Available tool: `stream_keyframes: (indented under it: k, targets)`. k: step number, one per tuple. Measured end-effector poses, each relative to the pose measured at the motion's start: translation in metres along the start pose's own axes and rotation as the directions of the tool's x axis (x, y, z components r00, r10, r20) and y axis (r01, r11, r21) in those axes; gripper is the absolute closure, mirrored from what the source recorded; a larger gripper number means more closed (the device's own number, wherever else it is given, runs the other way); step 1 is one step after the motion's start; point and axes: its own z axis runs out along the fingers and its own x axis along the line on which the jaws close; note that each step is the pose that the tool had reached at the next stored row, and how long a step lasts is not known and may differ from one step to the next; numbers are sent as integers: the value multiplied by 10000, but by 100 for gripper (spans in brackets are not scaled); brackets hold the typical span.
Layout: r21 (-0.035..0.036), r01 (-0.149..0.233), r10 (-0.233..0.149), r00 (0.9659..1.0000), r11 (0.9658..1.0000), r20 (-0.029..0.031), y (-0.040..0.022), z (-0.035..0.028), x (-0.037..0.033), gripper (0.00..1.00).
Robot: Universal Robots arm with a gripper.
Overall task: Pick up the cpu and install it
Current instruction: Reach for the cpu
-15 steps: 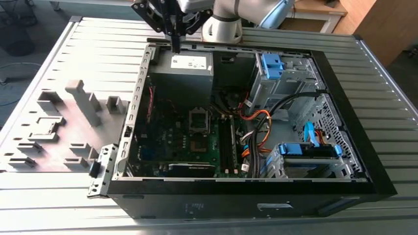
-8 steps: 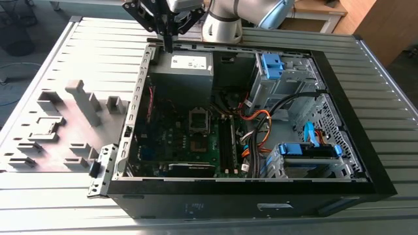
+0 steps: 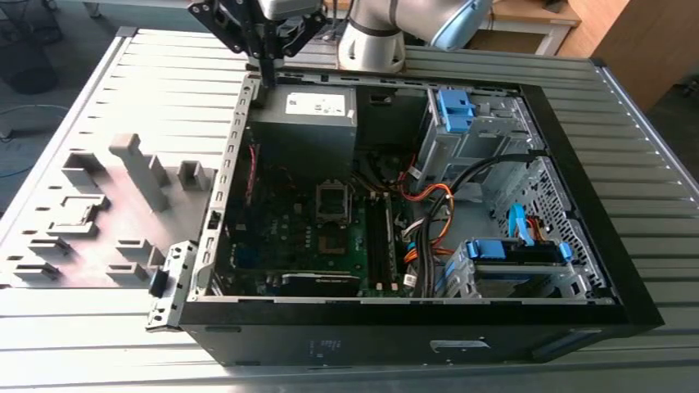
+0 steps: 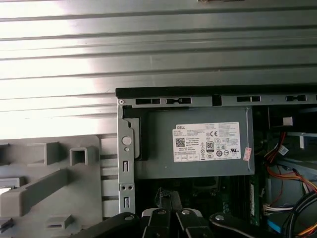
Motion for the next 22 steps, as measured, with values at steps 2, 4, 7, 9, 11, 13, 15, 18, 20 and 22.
stream_keyframes:
  k: [2,4,7,9,11,13,15,18,20,22]
  targets:
    - [0,-2,2,10000,10000,1,-3,0,44,89]
    - [-1,-1,1,10000,10000,1,-6,0,86,89]
    - [-1,0,0,10000,10000,1,-10,0,150,89]
    - [0,-1,1,10000,10000,0,-13,0,193,89]
    - [-1,-2,2,10000,10000,0,-16,1,240,89]
    - [0,-1,1,10000,10000,0,-20,1,288,89]
    - [0,0,0,10000,10000,0,-24,2,335,89]
    - [0,-1,1,10000,10000,0,-29,4,409,89]
    - [1,-1,1,10000,10000,0,-32,5,459,89]
    - [1,0,0,10000,10000,0,-35,5,512,89]
